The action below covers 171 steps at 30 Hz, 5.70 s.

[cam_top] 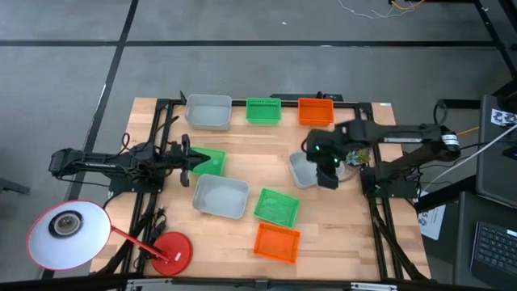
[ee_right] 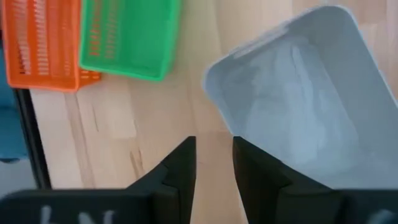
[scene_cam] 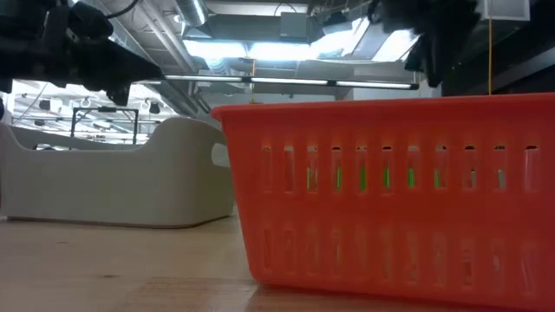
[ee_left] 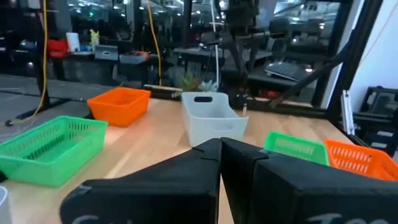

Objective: Stack baskets by color
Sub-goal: Stack the bottom gray bin on top of the top gray bin

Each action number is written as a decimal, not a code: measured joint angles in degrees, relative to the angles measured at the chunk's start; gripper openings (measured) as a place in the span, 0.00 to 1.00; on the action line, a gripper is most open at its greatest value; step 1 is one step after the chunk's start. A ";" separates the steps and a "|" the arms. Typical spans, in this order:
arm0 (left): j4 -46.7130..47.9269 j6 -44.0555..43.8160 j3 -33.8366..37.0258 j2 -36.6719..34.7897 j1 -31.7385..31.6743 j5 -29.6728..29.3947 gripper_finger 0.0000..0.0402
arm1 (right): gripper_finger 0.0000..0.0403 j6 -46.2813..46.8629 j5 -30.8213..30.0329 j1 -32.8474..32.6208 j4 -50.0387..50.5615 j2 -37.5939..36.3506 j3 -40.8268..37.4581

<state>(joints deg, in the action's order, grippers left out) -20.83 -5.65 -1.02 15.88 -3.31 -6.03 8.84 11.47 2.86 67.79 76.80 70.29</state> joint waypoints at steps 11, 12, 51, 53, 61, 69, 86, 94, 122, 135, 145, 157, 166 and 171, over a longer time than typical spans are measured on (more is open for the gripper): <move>4.28 -4.13 0.00 0.00 0.00 -0.37 0.00 | 0.26 -3.89 -3.46 -14.16 0.35 -4.49 -1.23; 4.31 -4.12 0.00 0.02 -0.02 -1.41 0.00 | 0.26 -4.91 -4.43 -15.12 0.35 -4.80 -1.23; 59.87 6.33 -57.41 37.17 2.99 2.54 0.16 | 0.26 24.88 -20.46 -36.18 -41.57 -6.91 -16.89; 59.11 6.76 -57.64 39.84 2.99 2.60 0.19 | 0.26 21.48 -20.52 -36.43 -41.40 -6.94 -16.15; 55.07 10.49 -57.57 52.70 2.97 0.78 0.22 | 0.26 7.27 -23.29 -36.55 -41.00 -6.94 -15.42; 53.63 10.78 -57.55 66.55 2.97 1.23 0.28 | 0.26 9.30 -26.86 -36.55 -40.61 -6.94 -15.42; 53.56 10.24 -57.58 70.55 5.29 3.74 0.31 | 0.26 11.59 -26.95 -36.53 -37.39 -6.94 -15.42; 51.99 10.51 -57.48 76.16 5.73 3.60 0.31 | 0.26 11.74 -28.04 -36.53 -36.91 -6.94 -15.39; 82.60 7.58 -83.86 83.47 7.78 -1.99 0.00 | 0.26 11.63 -28.92 -36.53 -32.56 -6.92 -15.37; 104.80 28.37 -106.07 83.27 -10.22 -18.50 0.00 | 0.26 9.86 -28.91 -36.53 -32.48 -6.92 -15.37; 93.29 48.47 -106.10 84.61 -32.76 -16.31 0.00 | 0.26 7.48 -28.93 -36.53 -32.52 -6.92 -15.37; 88.46 56.53 -106.03 94.85 -41.12 -16.70 0.00 | 0.26 4.82 -29.79 -36.53 -32.00 -6.92 -15.39; 86.42 57.19 -106.03 98.99 -43.96 -16.97 0.00 | 0.26 6.07 -29.82 -36.53 -31.93 -6.92 -15.39; 86.55 58.62 -106.03 99.03 -44.54 -11.83 0.00 | 0.26 5.80 -29.83 -36.53 -31.82 -6.92 -15.42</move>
<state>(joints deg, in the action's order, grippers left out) 65.71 52.97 -107.04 114.91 -47.85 -17.86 14.63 -18.37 -33.67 35.97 69.89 54.87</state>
